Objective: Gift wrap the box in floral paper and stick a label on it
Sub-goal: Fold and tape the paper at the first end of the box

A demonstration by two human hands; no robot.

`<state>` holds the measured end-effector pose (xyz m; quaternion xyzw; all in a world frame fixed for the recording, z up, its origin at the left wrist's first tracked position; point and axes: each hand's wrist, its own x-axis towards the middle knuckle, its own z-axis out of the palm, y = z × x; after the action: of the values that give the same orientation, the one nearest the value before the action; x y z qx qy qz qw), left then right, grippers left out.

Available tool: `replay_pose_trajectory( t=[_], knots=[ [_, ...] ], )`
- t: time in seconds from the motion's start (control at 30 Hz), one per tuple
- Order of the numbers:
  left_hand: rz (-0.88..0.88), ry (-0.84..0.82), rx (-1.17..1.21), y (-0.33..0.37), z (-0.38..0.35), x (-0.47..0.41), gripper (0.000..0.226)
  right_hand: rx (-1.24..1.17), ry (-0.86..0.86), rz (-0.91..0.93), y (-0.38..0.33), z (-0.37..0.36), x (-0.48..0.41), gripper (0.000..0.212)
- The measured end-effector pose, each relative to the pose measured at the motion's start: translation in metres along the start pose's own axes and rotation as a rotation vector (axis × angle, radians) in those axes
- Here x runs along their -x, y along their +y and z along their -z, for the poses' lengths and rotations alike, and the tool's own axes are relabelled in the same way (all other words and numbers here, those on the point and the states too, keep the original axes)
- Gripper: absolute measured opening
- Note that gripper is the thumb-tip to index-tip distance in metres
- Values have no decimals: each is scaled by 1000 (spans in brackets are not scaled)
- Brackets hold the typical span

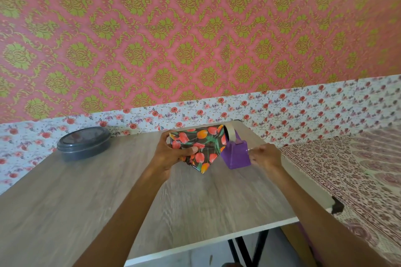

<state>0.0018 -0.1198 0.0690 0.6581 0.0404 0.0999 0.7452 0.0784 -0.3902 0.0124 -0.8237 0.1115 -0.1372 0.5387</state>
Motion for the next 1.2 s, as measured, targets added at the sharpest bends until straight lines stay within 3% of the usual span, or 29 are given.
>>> replay_pose_trajectory(
  t=[0.07,0.2,0.23,0.33,0.43,0.8,1.2],
  knots=[
    [5,-6,-5,1,0,0,80,51,39,164,-5,7,6,9],
    [10,-14,7,3,0,-3,79,-195,-116,407,-41,22,33,13],
    [11,-17,11,3,-1,-4,79,-175,-130,494,-52,24,40,23],
    [7,-28,30,4,1,-5,79,-118,-333,654,-78,19,58,82],
    [15,-67,62,6,4,-6,86,-64,-409,758,-99,3,68,108],
    [8,-85,141,11,9,-6,95,340,-546,993,-159,-45,63,117],
    [20,-59,183,12,12,-5,88,616,-499,1021,-182,-57,73,119]
  ],
)
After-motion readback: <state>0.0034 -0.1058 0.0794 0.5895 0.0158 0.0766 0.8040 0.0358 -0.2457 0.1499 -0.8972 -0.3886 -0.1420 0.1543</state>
